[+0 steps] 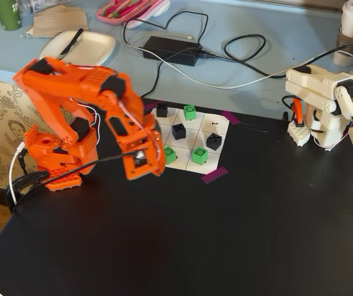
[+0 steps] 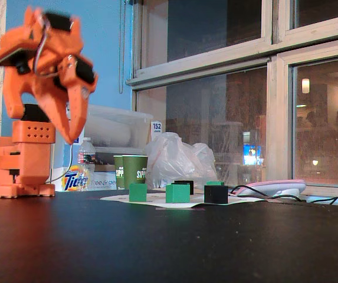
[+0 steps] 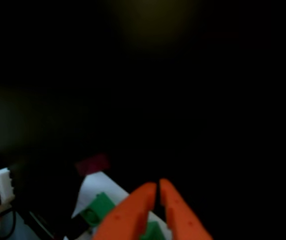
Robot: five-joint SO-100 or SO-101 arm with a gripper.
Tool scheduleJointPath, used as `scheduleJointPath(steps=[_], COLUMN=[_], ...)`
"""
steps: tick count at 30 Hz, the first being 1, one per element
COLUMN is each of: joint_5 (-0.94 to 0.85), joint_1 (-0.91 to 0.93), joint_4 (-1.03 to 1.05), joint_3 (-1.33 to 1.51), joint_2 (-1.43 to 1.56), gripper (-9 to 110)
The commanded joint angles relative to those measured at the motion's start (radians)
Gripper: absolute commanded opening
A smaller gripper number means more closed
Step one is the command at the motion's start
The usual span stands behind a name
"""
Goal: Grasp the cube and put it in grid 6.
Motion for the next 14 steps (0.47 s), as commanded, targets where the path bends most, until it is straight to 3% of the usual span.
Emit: scheduleJointPath(steps=[1, 8, 14], joint_5=[0.026, 0.064, 0.126], joint_1=[-0.032, -0.083, -0.026], joint_4=[-0.087, 0.083, 0.095], joint_3=[0.284, 0.641, 0.670], joint_2=[0.235, 0.764, 0.779], gripper=[0, 0, 0])
